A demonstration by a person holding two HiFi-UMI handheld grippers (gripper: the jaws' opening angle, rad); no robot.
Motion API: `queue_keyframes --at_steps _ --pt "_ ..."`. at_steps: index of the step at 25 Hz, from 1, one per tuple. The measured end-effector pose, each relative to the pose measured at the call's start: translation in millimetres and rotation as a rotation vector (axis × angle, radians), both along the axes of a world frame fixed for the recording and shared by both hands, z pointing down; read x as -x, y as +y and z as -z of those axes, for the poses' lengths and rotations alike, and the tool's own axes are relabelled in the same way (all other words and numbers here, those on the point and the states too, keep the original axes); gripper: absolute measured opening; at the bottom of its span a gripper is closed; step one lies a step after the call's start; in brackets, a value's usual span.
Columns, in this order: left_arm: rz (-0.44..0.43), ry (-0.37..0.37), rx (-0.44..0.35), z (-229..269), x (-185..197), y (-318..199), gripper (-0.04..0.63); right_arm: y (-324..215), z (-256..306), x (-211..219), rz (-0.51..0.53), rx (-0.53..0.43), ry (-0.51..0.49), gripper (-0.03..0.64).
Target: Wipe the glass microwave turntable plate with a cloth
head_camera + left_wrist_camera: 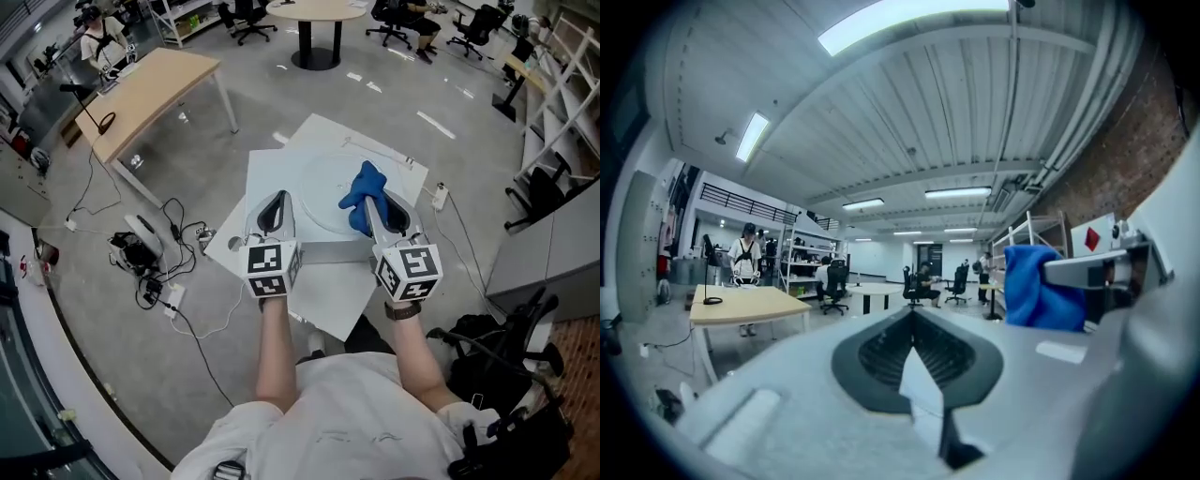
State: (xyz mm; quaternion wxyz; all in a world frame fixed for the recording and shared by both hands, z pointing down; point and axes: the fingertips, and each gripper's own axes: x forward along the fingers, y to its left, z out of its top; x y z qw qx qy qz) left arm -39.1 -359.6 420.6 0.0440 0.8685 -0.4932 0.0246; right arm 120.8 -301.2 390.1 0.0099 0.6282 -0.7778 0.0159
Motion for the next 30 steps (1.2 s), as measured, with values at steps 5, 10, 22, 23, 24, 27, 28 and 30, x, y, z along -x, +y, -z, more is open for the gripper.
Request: queue_keyframes --at_steps 5,10,22,23,24,27,28,30 --pt "-0.056 -0.141 0.165 -54.3 -20.0 -26.0 0.002 -40.0 -11.5 2.6 0.130 0.047 -0.008 0.077" --pt "-0.103 -0.247 0.300 -95.9 -44.4 -33.8 0.002 -90.9 -42.7 16.9 0.317 0.160 0.219 0.077" --pt "-0.127 -0.462 0.499 -154.3 -53.6 -49.2 0.002 -156.7 -118.0 110.9 0.848 0.415 0.458 0.077" --pt "-0.127 -0.463 0.510 -156.2 -53.8 -49.5 0.002 -156.5 -126.4 117.3 0.882 0.429 0.502 0.077" --pt "-0.126 -0.459 0.519 -157.6 -53.5 -50.2 0.002 -157.6 -134.9 122.3 0.909 0.437 0.560 0.077" --pt "-0.113 -0.438 0.537 -159.0 -51.7 -51.4 0.002 -166.0 -154.5 127.5 0.938 0.457 0.695 0.077" --pt "-0.107 -0.434 0.538 -159.2 -51.6 -51.2 0.002 -170.5 -157.8 125.4 0.931 0.466 0.711 0.077" --pt "-0.097 -0.430 0.537 -159.9 -51.5 -52.0 0.002 -183.2 -160.7 115.9 0.900 0.483 0.722 0.077"
